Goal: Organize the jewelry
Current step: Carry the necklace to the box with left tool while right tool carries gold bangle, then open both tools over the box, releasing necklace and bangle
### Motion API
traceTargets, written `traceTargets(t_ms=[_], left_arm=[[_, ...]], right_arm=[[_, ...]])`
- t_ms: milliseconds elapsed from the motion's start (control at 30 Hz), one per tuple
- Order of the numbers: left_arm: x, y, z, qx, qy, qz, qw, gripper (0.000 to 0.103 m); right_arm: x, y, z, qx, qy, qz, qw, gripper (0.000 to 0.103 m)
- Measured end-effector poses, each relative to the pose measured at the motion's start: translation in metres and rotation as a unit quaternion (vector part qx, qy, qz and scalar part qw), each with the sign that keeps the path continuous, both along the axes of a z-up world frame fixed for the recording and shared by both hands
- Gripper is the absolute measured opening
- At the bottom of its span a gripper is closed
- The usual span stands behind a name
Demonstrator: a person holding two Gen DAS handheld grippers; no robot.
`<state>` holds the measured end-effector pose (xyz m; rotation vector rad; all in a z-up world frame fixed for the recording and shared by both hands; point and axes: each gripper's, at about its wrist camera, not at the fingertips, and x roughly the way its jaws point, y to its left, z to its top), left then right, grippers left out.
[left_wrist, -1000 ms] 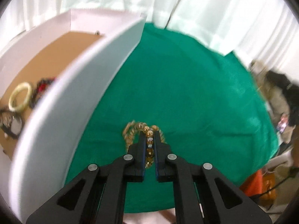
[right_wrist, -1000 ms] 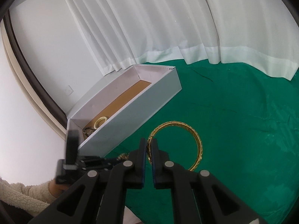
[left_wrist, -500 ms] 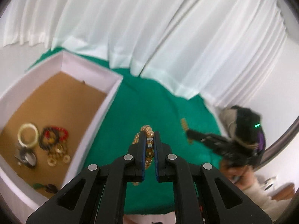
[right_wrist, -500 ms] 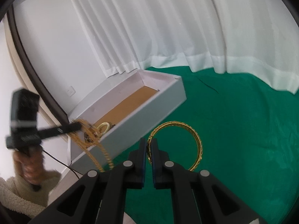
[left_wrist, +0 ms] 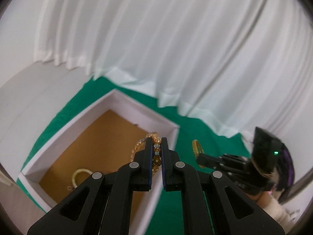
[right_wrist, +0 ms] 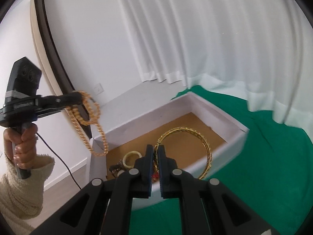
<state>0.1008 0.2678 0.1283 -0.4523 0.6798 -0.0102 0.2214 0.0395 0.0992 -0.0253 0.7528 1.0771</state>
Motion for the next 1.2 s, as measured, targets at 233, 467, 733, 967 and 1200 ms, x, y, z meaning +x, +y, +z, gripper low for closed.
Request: traceTargets(t_ms=[233, 467, 733, 967, 1200], left_arm=[[0.060, 0.023, -0.096, -0.006, 0.079, 0.025, 0.9966, 0.005], [0.081, 0.019, -0.151, 0.047, 0.142, 0.053, 0.9873, 0.055], [0.014, -0.012, -0.112, 0.197, 0.092, 0.127, 0.9679, 0.102], [-0.034, -0.030, -0.100, 0.209, 0.073, 0.206, 0.9531, 0.102], [-0.060, -0.021, -0.107, 0.197, 0.135, 0.241, 0.9407, 0.102]], right_arm=[[0.024, 0.080, -0.058, -0.100, -0.016, 0.015, 0.995, 0.005], [0.038, 0.117, -0.114, -0.178, -0.001, 0.013, 0.984, 0.014], [0.031, 0.084, -0.089, -0.149, -0.015, -0.043, 0.988, 0.066], [-0.002, 0.072, -0.070, -0.145, -0.041, -0.072, 0.986, 0.081], [-0.032, 0.073, -0.066, -0.166, -0.027, -0.072, 0.983, 0.081]])
